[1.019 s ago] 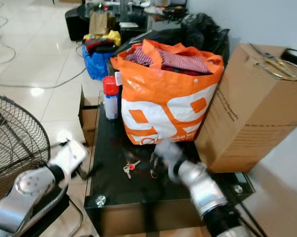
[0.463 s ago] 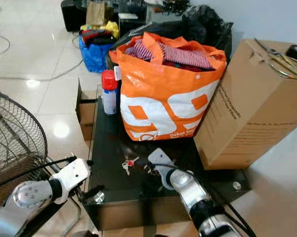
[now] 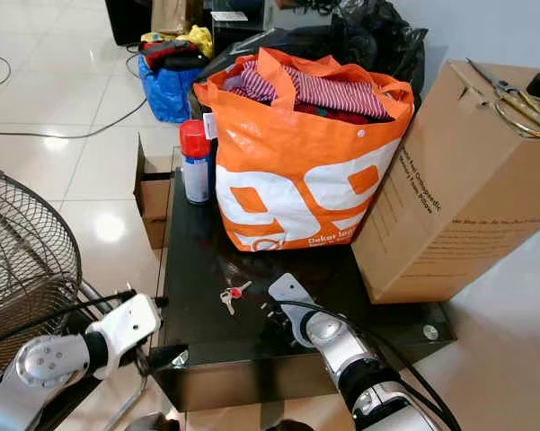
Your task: Hang keys on a hook
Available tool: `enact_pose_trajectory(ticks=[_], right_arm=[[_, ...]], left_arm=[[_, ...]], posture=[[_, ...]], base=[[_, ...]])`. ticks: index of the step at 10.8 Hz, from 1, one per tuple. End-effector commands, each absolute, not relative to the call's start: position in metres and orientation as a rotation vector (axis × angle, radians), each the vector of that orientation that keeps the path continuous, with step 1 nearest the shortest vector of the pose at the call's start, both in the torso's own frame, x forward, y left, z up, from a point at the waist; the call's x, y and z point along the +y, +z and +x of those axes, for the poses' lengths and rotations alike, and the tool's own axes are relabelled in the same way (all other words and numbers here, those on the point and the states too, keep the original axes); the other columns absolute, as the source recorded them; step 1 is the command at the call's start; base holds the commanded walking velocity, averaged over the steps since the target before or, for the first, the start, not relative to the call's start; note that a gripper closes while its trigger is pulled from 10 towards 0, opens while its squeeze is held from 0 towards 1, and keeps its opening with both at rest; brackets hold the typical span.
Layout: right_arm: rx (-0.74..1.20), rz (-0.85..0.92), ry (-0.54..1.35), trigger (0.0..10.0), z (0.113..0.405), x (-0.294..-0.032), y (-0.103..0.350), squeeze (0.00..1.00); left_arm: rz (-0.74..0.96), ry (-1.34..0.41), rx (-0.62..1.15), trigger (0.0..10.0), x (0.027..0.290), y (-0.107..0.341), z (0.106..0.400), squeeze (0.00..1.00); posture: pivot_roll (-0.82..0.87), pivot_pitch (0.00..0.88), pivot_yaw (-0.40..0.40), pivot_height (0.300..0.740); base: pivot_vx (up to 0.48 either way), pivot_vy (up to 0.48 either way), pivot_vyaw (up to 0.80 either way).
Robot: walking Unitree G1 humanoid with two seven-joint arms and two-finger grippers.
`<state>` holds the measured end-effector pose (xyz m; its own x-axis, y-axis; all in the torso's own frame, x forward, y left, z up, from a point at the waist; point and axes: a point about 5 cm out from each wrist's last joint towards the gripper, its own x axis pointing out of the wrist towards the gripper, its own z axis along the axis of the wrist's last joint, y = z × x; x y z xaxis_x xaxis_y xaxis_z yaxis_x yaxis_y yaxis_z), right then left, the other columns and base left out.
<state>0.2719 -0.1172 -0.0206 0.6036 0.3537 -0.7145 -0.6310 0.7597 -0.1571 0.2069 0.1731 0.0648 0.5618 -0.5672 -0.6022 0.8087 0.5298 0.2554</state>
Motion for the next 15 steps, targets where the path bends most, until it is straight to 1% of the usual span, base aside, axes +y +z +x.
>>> enact_pose_trajectory(ticks=[1, 6, 15], right_arm=[[0.73, -0.416, 0.563, 0.0, 0.2732, -0.1246, -0.0218, 0.0], [0.745, -0.403, 0.548, 0.0, 0.2709, -0.1285, -0.0259, 0.0], [0.728, -0.393, 0.526, 0.0, 0.2739, -0.1345, -0.0242, 0.0]], left_arm=[[0.558, -0.877, 0.464, 10.0, 0.1693, 0.07, 0.2082, 0.0], [0.548, -0.873, 0.465, 10.0, 0.1698, 0.0728, 0.2072, 0.0], [0.538, -0.868, 0.458, 10.0, 0.1673, 0.0734, 0.2106, 0.0]], posture=[[-0.02, 0.105, -0.112, 0.74], [-0.02, 0.117, -0.119, 0.74], [-0.02, 0.107, -0.12, 0.74]], base=[[0.0, 0.0, 0.0], [0.0, 0.0, 0.0], [0.0, 0.0, 0.0]])
